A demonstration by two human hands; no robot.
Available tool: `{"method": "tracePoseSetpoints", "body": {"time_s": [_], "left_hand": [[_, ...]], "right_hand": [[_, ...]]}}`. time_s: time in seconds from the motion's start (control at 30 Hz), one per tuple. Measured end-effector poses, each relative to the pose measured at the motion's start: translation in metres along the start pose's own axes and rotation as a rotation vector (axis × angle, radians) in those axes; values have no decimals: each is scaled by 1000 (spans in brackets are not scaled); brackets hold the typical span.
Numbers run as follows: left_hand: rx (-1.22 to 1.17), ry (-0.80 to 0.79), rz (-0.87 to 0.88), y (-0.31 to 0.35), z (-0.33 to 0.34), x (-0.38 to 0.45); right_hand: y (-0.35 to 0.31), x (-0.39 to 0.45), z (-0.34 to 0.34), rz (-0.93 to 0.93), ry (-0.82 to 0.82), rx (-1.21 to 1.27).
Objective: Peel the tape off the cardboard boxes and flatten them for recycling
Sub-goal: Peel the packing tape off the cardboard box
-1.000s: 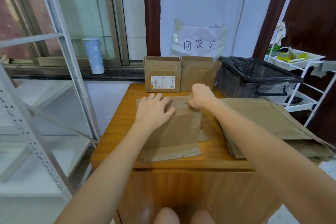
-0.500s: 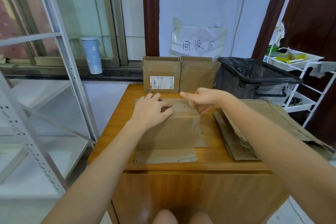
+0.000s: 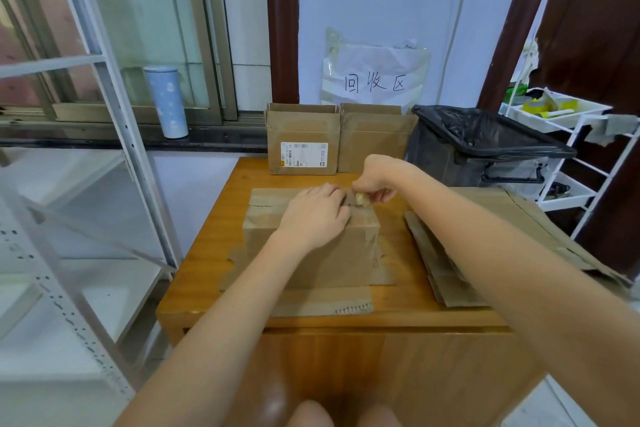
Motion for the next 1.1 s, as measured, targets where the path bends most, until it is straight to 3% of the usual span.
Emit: {"method": "tracePoseSetpoints", "body": {"time_s": [0.33,0.7,1.1], "left_hand": [[44,-10,25,-1,1,0],[34,51,-21,-1,3,-1],[17,38,-28,1,3,1]], "right_hand": [[-18,7,-13,-119,-13,-257],[16,12,4,-73,23,339],[43,-8,14,-19,75,459]]}}
Point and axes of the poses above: each hand's wrist, its own x-axis towards the middle knuckle, its own z-axis out of the palm, y = z × x, the point moved 2 cm from there along x, towards the middle knuckle, and after that the axes turned 12 degrees about -x, right-handed, at the moved point
